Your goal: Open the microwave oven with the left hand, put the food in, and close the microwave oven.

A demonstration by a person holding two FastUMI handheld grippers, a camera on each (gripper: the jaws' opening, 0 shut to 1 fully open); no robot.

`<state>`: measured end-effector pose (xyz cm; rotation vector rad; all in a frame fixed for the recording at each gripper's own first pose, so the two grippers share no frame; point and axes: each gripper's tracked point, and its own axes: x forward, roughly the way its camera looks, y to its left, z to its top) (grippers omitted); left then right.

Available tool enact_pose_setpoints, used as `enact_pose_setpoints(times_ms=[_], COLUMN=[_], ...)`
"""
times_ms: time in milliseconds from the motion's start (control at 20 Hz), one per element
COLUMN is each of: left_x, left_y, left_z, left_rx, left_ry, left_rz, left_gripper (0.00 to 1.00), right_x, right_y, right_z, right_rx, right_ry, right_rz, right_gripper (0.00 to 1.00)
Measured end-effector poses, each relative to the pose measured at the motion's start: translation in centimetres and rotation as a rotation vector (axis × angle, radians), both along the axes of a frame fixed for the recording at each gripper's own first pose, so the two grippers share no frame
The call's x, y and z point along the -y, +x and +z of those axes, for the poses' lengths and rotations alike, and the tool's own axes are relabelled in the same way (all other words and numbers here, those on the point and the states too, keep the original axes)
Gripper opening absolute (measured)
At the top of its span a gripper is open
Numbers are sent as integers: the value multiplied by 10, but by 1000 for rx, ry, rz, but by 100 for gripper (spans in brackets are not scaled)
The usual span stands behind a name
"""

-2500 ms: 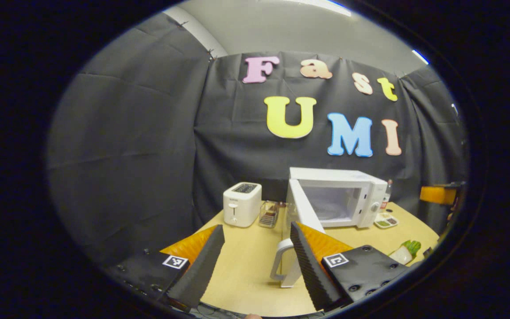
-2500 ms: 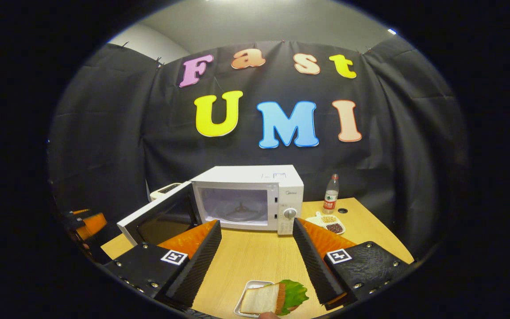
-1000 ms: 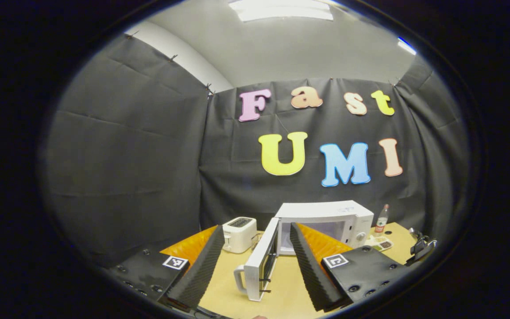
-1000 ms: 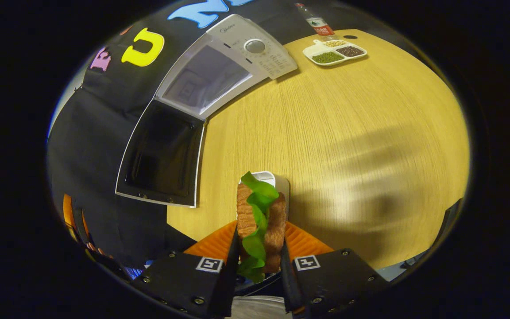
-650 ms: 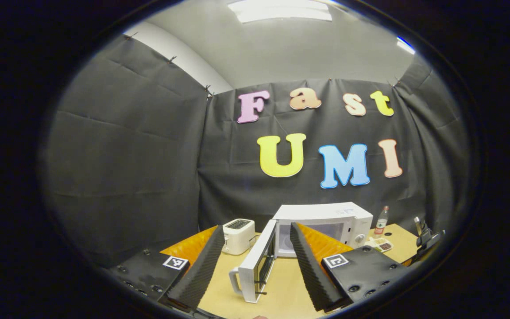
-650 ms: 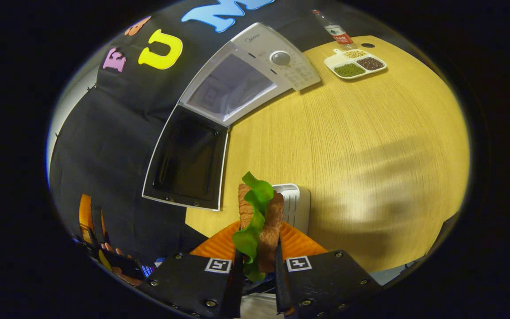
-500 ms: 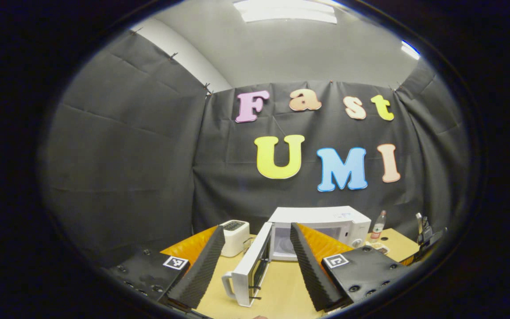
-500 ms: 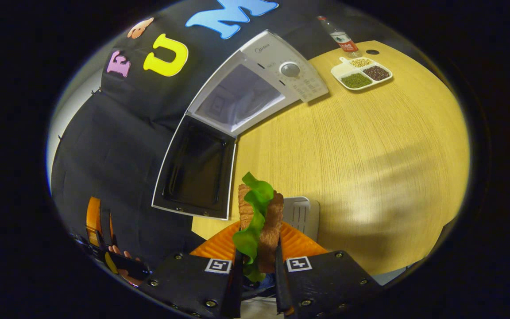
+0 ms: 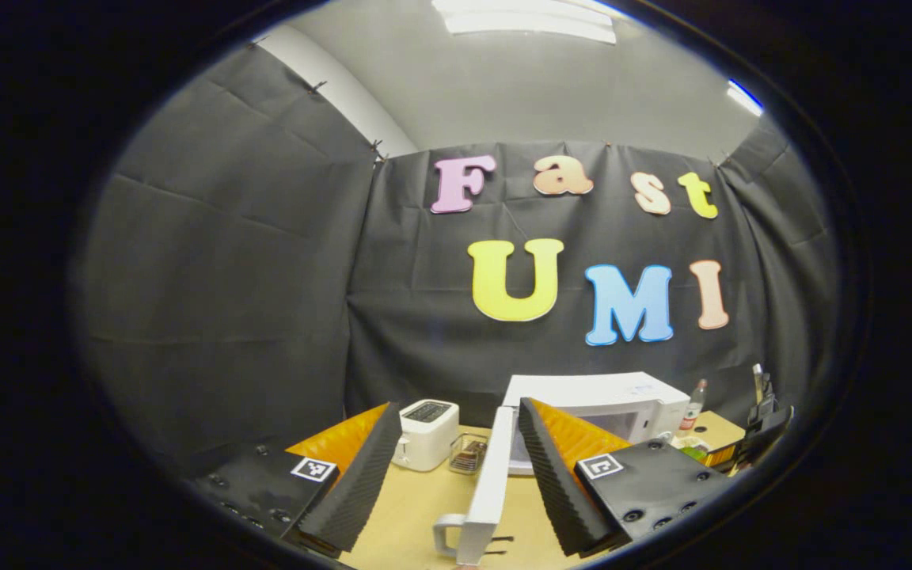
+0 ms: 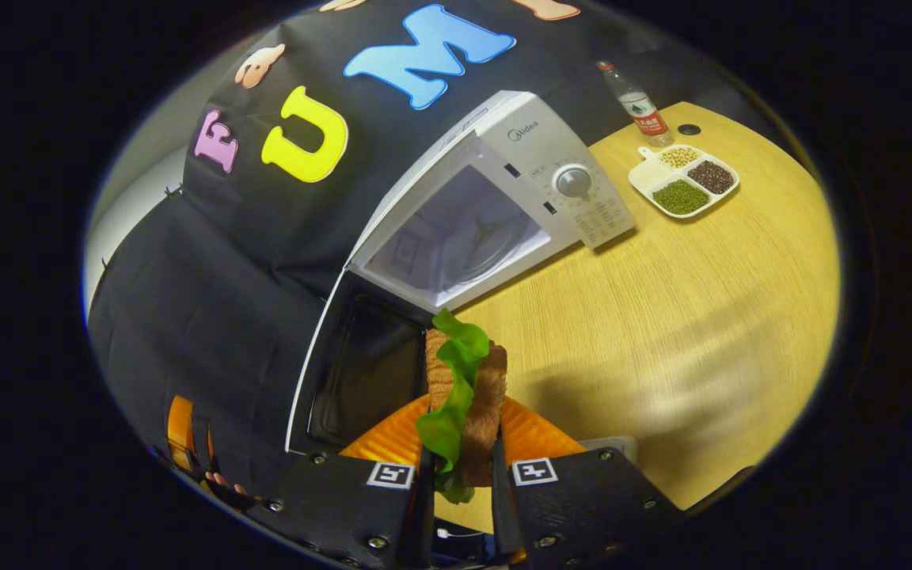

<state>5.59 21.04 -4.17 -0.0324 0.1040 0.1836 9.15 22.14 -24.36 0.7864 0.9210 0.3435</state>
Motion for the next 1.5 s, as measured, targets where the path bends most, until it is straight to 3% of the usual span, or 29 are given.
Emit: enact_pose_setpoints(times_ms=[900, 1050, 1500], left_x=[-114, -126, -143], left_y=[54, 55, 43], left_z=[-45, -53, -86], left_rx=[-77, -93, -177], left_ry=[29, 36, 68], left_rz=[32, 42, 71], left_gripper=[96, 96, 95], right_x=[-69, -78, -91], right_y=[178, 200, 254], right_z=[-45, -53, -84], right_rx=[195, 214, 309], right_ry=[-85, -52, -87], right_rz=[-296, -335, -379], right_gripper=[30, 31, 34])
